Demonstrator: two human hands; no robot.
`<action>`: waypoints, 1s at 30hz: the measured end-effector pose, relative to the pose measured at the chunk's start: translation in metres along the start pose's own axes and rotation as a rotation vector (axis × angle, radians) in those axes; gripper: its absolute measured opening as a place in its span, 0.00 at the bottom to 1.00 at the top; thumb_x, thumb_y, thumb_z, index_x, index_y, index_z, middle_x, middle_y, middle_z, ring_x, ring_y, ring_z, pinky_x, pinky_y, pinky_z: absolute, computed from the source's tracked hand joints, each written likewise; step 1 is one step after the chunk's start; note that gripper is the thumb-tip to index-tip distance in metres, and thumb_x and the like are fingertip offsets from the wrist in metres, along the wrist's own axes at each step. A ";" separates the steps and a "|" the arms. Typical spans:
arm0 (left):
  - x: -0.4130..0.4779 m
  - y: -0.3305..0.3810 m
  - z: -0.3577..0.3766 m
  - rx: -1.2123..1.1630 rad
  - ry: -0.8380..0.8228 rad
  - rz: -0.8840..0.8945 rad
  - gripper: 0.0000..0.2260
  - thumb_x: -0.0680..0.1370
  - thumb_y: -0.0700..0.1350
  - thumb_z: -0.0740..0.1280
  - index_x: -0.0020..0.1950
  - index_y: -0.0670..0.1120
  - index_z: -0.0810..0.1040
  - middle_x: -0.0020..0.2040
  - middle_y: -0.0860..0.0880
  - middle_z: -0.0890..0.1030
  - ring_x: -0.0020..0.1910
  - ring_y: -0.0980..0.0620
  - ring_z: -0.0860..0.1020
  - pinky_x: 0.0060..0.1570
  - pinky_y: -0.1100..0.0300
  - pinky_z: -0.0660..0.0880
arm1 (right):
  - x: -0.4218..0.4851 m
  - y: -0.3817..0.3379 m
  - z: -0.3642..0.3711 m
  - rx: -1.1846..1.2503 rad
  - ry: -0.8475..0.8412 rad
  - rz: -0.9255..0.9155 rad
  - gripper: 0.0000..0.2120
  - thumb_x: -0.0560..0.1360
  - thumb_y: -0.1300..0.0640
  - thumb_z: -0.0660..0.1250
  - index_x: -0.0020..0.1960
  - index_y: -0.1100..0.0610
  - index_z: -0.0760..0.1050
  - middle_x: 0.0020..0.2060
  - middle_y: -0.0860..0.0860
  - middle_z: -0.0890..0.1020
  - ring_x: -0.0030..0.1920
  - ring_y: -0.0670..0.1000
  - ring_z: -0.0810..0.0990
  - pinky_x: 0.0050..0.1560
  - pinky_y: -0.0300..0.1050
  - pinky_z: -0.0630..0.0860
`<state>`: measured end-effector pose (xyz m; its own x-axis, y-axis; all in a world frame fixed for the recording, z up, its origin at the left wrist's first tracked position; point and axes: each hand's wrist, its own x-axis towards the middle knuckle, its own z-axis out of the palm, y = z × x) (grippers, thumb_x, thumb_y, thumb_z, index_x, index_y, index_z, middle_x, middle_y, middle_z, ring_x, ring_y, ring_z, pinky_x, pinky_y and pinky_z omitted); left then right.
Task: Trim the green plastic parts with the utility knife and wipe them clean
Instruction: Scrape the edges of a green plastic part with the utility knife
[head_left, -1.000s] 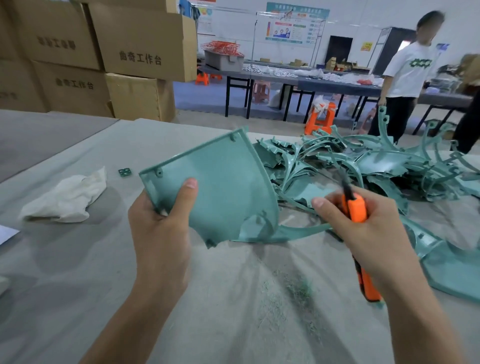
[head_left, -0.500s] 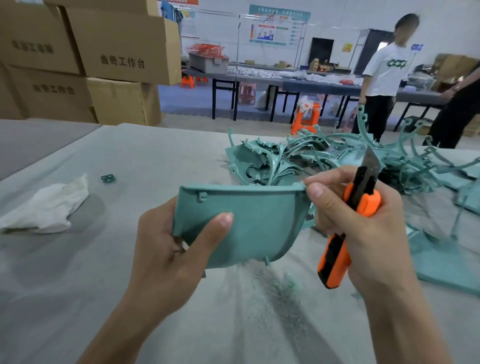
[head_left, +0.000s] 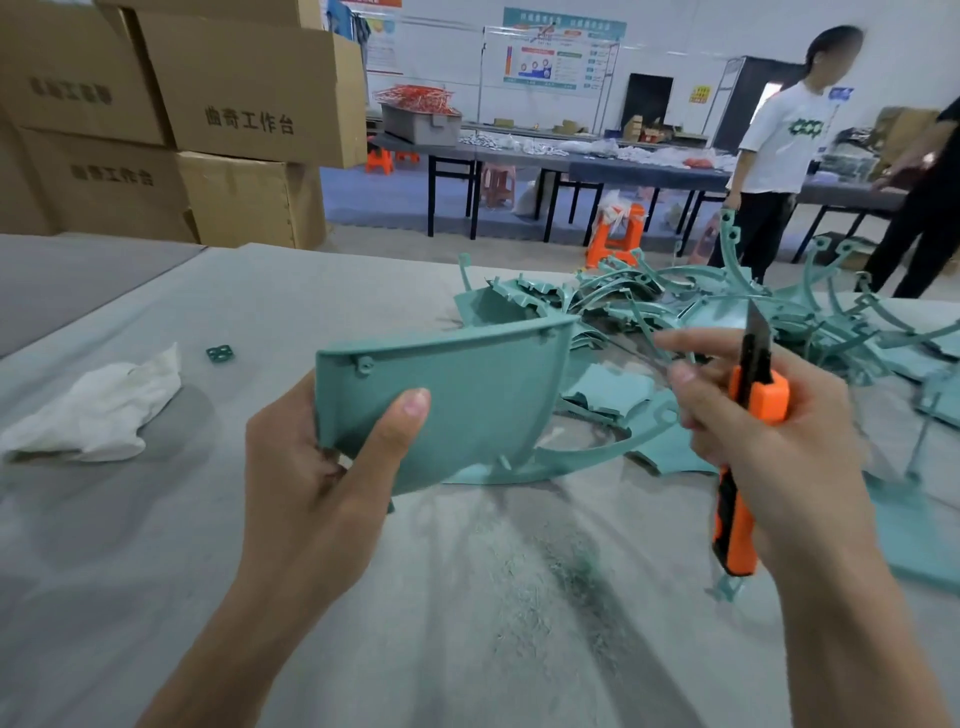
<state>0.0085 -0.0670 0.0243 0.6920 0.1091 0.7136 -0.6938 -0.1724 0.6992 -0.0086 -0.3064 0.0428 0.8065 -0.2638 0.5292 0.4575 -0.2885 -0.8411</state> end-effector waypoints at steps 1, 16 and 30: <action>0.000 0.001 0.000 0.055 -0.027 0.040 0.08 0.74 0.52 0.66 0.45 0.68 0.79 0.38 0.68 0.80 0.34 0.67 0.77 0.31 0.73 0.72 | -0.001 -0.001 0.003 0.020 -0.046 -0.021 0.10 0.76 0.60 0.72 0.52 0.47 0.84 0.28 0.50 0.70 0.28 0.47 0.67 0.30 0.33 0.66; -0.004 0.004 0.006 0.130 -0.130 0.117 0.05 0.74 0.50 0.65 0.42 0.62 0.74 0.39 0.74 0.78 0.37 0.73 0.77 0.34 0.80 0.69 | -0.007 0.007 0.030 0.169 -0.003 -0.017 0.07 0.77 0.60 0.70 0.40 0.53 0.79 0.26 0.41 0.72 0.28 0.44 0.65 0.31 0.36 0.64; -0.004 0.007 0.008 0.151 -0.181 0.170 0.07 0.75 0.47 0.65 0.45 0.61 0.74 0.41 0.75 0.77 0.39 0.75 0.76 0.36 0.81 0.68 | -0.012 0.001 0.041 0.146 -0.014 -0.146 0.06 0.69 0.61 0.74 0.39 0.49 0.83 0.28 0.61 0.69 0.29 0.58 0.64 0.30 0.40 0.63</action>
<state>0.0022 -0.0762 0.0257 0.6020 -0.1080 0.7912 -0.7747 -0.3190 0.5459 -0.0027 -0.2657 0.0313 0.7322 -0.2162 0.6459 0.6185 -0.1862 -0.7634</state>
